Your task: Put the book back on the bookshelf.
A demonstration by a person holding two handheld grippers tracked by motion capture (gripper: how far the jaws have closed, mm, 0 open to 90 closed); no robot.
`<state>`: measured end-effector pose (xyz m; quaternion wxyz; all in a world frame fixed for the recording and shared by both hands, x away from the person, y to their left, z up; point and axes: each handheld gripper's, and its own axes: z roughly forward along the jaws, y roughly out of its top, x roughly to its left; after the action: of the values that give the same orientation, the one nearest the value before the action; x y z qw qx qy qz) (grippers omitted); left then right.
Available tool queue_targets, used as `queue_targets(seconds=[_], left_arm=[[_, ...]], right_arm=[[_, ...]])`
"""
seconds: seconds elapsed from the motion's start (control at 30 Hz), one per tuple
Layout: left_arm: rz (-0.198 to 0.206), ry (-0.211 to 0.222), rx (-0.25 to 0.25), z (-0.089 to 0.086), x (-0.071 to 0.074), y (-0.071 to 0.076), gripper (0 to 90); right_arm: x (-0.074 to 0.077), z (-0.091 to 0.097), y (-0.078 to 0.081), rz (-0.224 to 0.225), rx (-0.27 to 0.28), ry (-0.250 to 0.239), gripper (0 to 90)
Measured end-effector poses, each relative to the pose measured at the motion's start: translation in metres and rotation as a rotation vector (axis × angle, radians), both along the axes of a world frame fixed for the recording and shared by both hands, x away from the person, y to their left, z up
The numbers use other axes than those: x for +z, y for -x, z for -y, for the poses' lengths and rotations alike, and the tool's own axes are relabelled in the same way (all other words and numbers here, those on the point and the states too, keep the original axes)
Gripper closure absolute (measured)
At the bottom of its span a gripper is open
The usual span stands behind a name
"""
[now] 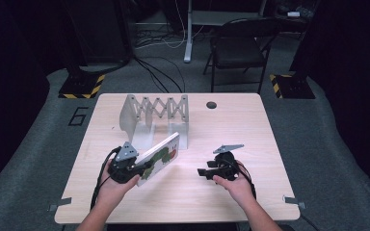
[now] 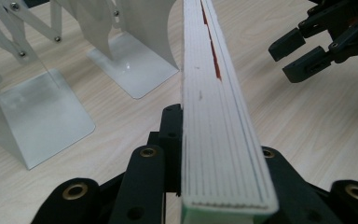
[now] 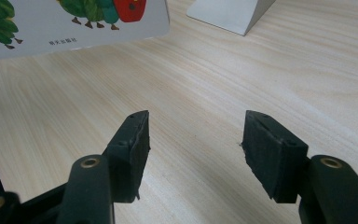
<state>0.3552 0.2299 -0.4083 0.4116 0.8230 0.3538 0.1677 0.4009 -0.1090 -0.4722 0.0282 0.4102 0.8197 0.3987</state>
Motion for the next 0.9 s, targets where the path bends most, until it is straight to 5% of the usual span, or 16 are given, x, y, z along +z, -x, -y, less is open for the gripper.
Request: queue_targets(seconds=[0.9], left_arm=[[0.015, 0.020, 0.090, -0.030, 0.005, -0.003, 75.6]], right_arm=[[0.000, 0.000, 0.000, 0.003, 0.000, -0.002, 41.1]])
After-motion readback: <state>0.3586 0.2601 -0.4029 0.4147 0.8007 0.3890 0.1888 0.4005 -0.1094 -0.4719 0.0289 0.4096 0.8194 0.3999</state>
